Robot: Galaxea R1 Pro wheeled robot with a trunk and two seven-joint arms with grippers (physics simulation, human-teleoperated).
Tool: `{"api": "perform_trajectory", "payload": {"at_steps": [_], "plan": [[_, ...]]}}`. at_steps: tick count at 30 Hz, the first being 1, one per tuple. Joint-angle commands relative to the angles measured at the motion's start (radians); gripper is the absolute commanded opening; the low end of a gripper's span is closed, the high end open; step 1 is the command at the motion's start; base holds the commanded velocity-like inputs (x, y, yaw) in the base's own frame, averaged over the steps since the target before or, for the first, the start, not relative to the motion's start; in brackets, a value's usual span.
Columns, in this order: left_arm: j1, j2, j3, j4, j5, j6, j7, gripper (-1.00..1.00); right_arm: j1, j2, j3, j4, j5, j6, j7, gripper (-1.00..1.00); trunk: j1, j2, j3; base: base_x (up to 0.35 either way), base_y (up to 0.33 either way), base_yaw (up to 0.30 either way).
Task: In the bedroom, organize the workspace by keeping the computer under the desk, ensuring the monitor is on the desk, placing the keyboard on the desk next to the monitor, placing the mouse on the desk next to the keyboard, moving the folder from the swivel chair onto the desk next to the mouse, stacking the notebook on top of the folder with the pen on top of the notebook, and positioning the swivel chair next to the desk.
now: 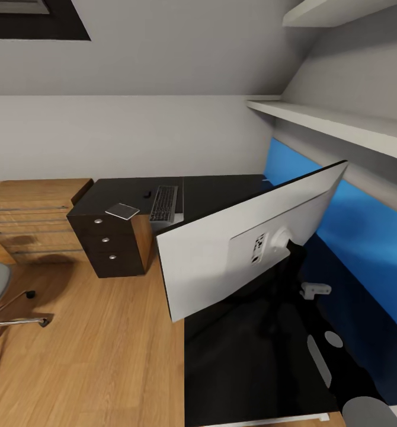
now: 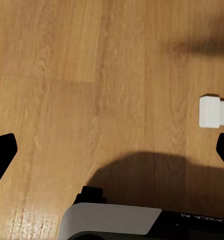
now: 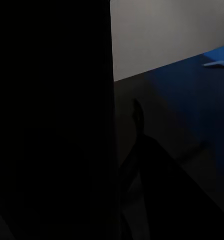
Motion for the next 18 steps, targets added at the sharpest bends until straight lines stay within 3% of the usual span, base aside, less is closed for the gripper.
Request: {"api": "perform_trajectory", "payload": {"at_steps": [1,18], "plan": [[0.000,0.000,0.009,0.000,-0.007,-0.002,-0.002,1.00,0.000,-0.002,-0.002,0.020,0.000,0.002,-0.003,-1.00,0.000,0.000,-0.001,0.001,0.000,0.000],[0.000,0.000,0.009,0.000,-0.007,-0.002,-0.002,1.00,-0.002,-0.003,-0.004,0.055,0.001,0.002,-0.061,-1.00,0.000,0.000,-0.001,0.000,0.000,0.000]]}}
